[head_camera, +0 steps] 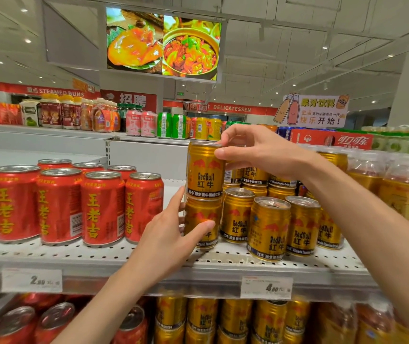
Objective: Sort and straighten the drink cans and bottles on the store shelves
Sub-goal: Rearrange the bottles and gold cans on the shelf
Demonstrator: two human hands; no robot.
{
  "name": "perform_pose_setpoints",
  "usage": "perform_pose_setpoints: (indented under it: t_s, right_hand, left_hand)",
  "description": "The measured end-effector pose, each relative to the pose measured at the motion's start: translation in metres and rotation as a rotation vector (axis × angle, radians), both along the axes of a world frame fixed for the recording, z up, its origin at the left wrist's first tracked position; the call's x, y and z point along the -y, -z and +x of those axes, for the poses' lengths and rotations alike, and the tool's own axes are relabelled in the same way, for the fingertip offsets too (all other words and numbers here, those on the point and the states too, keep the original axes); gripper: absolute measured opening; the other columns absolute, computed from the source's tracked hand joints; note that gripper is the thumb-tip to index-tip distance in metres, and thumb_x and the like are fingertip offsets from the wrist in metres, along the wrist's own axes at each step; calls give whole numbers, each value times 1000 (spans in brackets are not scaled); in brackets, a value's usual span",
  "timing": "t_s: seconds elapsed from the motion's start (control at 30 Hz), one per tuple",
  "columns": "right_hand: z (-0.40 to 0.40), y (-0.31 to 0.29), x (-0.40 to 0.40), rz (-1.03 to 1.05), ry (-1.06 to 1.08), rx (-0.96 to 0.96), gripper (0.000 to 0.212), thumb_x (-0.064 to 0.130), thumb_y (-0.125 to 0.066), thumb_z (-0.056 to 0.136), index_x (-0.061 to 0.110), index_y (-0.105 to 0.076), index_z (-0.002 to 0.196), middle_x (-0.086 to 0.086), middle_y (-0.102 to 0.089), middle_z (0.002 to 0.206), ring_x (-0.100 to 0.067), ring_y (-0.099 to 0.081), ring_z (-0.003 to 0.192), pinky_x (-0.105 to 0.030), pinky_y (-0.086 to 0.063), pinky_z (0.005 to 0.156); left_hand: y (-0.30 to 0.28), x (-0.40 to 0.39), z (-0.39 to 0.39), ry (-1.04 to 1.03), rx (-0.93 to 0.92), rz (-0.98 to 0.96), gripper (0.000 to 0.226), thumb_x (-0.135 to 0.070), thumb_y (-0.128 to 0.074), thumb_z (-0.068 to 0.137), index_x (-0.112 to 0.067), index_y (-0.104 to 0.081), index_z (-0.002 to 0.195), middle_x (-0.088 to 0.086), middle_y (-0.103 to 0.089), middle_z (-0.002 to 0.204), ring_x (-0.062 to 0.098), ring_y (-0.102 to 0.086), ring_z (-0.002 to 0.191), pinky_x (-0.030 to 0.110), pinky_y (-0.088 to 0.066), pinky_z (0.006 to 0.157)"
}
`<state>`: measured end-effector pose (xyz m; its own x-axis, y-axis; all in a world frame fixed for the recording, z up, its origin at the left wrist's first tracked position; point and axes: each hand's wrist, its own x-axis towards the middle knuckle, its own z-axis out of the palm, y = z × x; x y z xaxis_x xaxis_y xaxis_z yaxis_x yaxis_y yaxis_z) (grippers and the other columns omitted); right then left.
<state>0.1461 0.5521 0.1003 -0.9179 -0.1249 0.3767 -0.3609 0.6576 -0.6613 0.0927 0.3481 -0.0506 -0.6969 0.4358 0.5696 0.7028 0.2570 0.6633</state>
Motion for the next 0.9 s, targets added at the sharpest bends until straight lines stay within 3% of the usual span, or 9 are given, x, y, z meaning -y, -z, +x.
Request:
perform_pose_setpoints:
  t_s: [0.13,0.23,0.33,0.47,0.57,0.73,0.8,0.9]
  right_hand:
    - [13,8,2,43,113,-20,45,42,-68,91,23,-55,130,6,-71,125,-9,-70,111,-37,-56,100]
    - [29,16,-6,290,254,18,64,58,-64,88,32,-46,143,9,-60,139,-6,-62,118,-33,-53,101]
    - [29,33,-8,567,341,227,73,64,-64,86,32,-42,148,6,-53,146,-10,-58,118,-23,-50,89]
    - [19,41,-6,529,365,259,70,55,-72,85,33,-45,145,3,-57,139,-13,-59,108,-20,-47,75]
    - [19,43,-6,530,362,214,70,55,-72,85,31,-45,145,2,-59,136,-13,-59,106,-18,-46,72]
    - [34,42,-16,531,333,206,73,69,-55,88,32,-42,149,9,-59,139,-9,-59,115,-15,-47,78]
    - [49,37,-26,527,333,194,75,74,-49,85,34,-43,148,12,-57,142,-6,-57,120,-21,-51,90]
    - [74,32,-48,510,318,196,77,79,-46,80,36,-50,144,19,-55,142,0,-54,124,-33,-47,108]
  left_hand:
    - [0,2,3,-6,-3,-11,85,-53,-68,87,-43,-21,156,-26,-48,129,3,-61,118,19,-47,94]
    - [-2,2,5,-22,-25,5,91,-57,-69,84,-40,-17,158,-20,-50,140,5,-60,121,30,-50,102]
    - [-6,-2,6,-26,-13,41,90,-56,-73,82,-42,-22,154,-29,-52,122,-1,-61,110,34,-52,101]
    - [-4,-6,9,-39,-39,69,83,-49,-74,84,-42,-26,152,-36,-51,110,-6,-59,103,24,-50,93]
    - [-1,-6,10,-54,-55,69,87,-49,-72,85,-38,-23,156,-30,-53,114,-6,-58,99,21,-46,89]
    - [4,-5,7,-88,-122,78,92,-52,-73,82,-33,-23,157,-18,-54,135,3,-60,112,25,-50,97]
    - [7,-4,7,-96,-173,151,84,-47,-74,83,-32,-30,153,-16,-52,140,2,-59,117,16,-48,94]
    - [9,-3,11,-125,-301,263,66,-36,-73,85,-24,-43,143,-3,-53,129,8,-60,109,13,-52,87]
